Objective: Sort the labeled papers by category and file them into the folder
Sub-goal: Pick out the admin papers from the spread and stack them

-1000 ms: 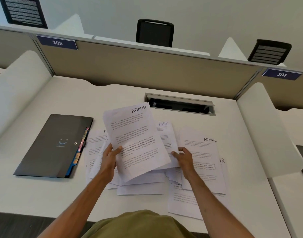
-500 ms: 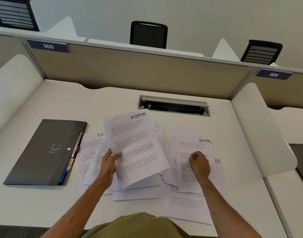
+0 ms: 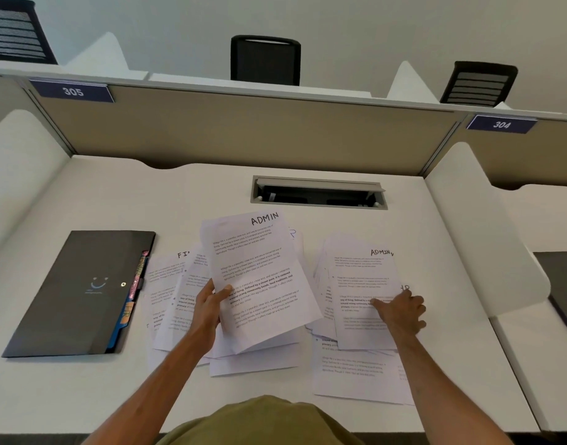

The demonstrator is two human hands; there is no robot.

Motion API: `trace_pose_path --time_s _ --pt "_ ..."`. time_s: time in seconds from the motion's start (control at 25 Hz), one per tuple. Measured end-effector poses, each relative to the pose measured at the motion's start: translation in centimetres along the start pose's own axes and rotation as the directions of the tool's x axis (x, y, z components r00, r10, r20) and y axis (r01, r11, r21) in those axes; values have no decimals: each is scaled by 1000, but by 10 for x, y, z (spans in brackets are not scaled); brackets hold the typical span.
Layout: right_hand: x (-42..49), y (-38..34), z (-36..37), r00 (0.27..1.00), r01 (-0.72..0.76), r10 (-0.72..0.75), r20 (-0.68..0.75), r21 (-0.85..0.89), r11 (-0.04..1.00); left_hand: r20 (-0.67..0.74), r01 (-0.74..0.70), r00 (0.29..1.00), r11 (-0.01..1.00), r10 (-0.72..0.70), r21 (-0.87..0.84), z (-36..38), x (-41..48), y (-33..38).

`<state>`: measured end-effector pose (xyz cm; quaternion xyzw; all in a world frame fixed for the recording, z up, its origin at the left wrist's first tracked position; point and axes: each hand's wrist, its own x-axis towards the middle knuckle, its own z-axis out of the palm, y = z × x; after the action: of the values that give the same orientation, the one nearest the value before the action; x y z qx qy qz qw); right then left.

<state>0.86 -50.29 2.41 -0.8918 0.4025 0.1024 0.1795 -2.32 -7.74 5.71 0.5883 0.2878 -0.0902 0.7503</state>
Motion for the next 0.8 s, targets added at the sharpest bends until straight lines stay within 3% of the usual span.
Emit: trace_pose_path --time_s 0.2,0.32,0.56,0.64,0.8 --pt "13 -8 -14 999 -33 31 43 34 999 -4 -7 1000 1000 7 -2 -2 0 3" --pt "17 -3 -14 1000 7 -6 -25 46 999 -6 -9 1000 1000 9 4 0 1 5" --pt "26 9 -24 984 21 36 -174 320 947 -3 -7 1000 999 7 40 7 2 4" --pt "30 9 -35 981 -3 106 -160 539 843 -6 -5 1000 999 5 52 10 2 1" --pt "24 -7 -55 992 -31 124 -37 864 502 7 -24 1000 997 24 70 14 2 -2"
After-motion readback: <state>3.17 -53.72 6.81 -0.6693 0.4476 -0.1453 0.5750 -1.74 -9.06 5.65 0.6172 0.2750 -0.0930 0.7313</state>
